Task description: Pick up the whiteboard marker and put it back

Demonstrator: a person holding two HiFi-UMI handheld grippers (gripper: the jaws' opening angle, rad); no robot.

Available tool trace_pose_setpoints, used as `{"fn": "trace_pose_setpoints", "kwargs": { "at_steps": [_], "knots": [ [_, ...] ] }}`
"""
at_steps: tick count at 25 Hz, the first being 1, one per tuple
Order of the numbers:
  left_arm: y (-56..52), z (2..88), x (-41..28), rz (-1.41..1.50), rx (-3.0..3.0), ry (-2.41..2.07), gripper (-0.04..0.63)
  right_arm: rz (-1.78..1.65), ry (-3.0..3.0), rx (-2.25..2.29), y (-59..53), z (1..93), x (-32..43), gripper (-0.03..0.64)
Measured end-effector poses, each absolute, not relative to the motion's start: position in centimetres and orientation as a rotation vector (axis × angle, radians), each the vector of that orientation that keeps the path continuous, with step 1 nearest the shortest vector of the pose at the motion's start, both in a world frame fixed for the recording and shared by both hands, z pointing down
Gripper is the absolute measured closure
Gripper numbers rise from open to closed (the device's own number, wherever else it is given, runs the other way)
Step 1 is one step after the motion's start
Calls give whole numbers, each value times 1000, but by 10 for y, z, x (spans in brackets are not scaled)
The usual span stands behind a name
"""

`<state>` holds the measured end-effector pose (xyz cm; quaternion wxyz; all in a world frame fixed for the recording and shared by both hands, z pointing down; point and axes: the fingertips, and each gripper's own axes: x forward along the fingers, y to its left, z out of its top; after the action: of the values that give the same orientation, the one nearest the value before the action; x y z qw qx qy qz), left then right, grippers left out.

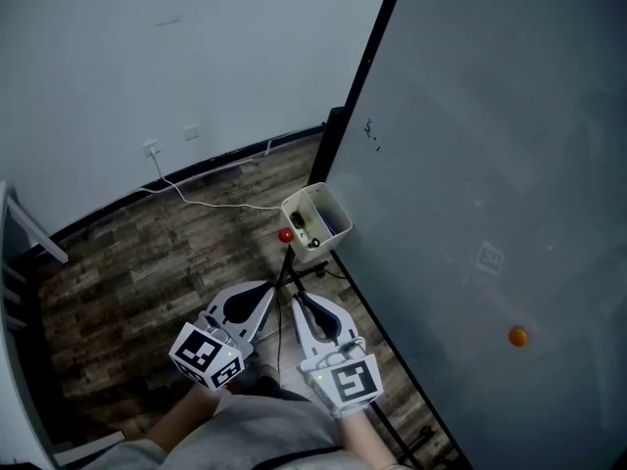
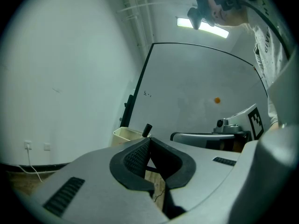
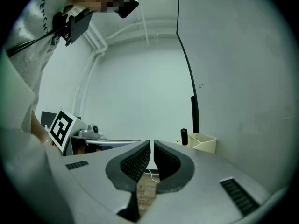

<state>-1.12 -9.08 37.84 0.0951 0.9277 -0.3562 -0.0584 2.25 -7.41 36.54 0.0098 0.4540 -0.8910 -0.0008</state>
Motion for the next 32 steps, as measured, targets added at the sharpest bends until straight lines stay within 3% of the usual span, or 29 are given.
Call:
{"fn": "trace_pose_setpoints", "kwargs": {
  "at_steps": [19, 20, 22, 32],
  "knots": [
    [-146, 401, 23, -140, 2744, -1033, 580, -59, -2714, 1422, -146, 380, 63, 594],
    [-150, 402, 22, -136, 2745, -1032, 580, -64, -2714, 1417, -149, 380, 63, 584],
    [-155, 404, 22, -124, 2752, -1024, 580, -64, -2718, 1406, -154, 380, 63, 494],
    [-174, 405, 29, -91, 2793, -897, 580, -105, -2704, 1402, -174, 376, 55, 491]
  ]
}}
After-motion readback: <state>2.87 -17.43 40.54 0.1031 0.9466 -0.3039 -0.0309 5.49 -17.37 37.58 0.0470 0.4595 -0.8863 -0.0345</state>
